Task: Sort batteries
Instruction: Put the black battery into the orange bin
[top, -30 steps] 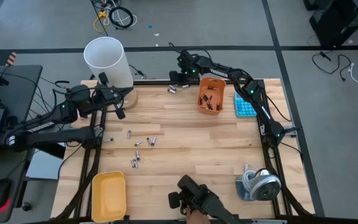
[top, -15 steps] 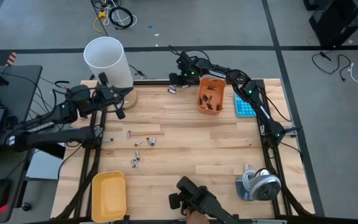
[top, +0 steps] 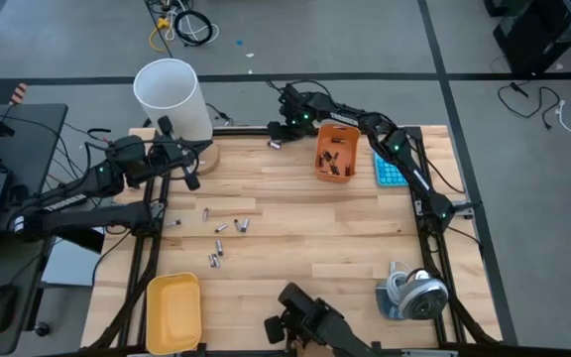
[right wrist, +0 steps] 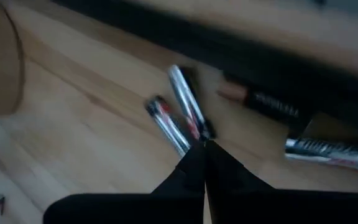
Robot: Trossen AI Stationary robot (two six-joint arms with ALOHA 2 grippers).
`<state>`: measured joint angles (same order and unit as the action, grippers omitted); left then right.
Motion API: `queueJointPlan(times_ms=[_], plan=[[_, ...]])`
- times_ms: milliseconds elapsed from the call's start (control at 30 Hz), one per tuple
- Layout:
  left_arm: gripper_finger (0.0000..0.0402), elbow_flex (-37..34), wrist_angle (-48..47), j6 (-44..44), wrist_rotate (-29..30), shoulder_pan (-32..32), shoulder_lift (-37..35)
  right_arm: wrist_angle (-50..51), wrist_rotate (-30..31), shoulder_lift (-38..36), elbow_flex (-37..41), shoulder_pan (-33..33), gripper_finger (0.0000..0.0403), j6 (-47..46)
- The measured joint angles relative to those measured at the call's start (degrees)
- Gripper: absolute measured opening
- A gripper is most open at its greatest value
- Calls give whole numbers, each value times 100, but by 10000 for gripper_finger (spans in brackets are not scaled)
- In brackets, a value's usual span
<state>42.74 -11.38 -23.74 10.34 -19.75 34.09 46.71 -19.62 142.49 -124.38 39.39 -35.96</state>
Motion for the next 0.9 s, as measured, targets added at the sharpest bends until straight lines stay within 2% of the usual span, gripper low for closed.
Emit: queueJointPlan(times_ms=[133, 233, 800, 900], plan=[[1, 0, -41, 133, 34, -2, 0, 95, 1187, -35, -461, -41, 0, 168], [1, 0, -60, 182, 34, 0, 0, 139, 1654, -38, -494, 0, 0, 271], [1, 0, -58, 296, 28, -1, -2, 104, 1441, 328, -426, -41, 0, 253], [1, 0, -59, 288, 27, -2, 0, 124, 1581, 330, -426, -103, 0, 256]])
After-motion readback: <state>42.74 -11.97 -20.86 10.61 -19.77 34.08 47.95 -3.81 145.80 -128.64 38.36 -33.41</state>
